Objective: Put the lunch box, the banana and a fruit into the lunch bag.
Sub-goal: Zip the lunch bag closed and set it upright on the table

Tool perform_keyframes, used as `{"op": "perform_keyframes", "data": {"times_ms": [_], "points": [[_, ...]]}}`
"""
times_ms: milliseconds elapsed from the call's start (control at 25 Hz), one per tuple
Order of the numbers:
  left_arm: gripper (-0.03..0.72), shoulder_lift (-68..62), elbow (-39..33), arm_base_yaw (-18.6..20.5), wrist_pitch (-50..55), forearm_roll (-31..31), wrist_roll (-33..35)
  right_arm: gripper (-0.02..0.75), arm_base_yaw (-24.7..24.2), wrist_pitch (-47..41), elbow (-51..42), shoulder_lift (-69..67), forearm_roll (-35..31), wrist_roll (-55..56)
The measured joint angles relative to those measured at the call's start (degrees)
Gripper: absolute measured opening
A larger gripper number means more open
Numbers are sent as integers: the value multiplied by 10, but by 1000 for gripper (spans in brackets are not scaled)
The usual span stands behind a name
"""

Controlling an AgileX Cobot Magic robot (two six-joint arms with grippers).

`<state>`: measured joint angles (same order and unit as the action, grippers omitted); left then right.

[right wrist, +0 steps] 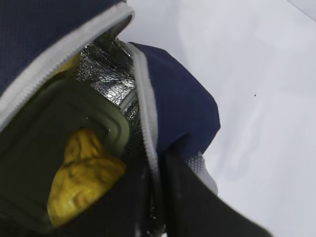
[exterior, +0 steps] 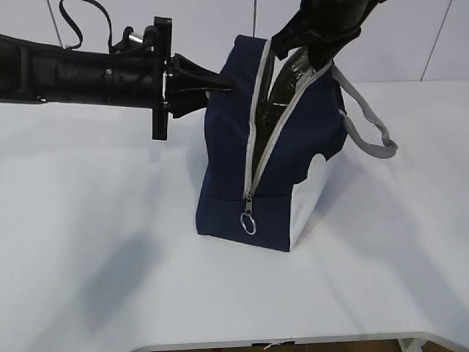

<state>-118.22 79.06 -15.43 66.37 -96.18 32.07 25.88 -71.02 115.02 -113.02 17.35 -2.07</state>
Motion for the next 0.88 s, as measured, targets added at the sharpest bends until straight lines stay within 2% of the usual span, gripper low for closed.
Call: {"op": "perform_keyframes", "data": {"times_ms": [80,160,240,320,560,880], "points": [[151,0,0,0,0,-1,0,112,0,1,3,0,-1,5],[216,0,0,0,0,-2,0,215,0,1,8,0,-2,11],[249,0,0,3,0,-9,0,309,0,0,20,0,-3,16],[265,0,0,9,0,-10,0,370,0,-3,41,0,-6,21],[274,23,0,36,1,-2,0,401,0,-6,98,0,-33,21],[274,59,0,54,5,81,0,401,0,-9,103,21,-83,21]]}}
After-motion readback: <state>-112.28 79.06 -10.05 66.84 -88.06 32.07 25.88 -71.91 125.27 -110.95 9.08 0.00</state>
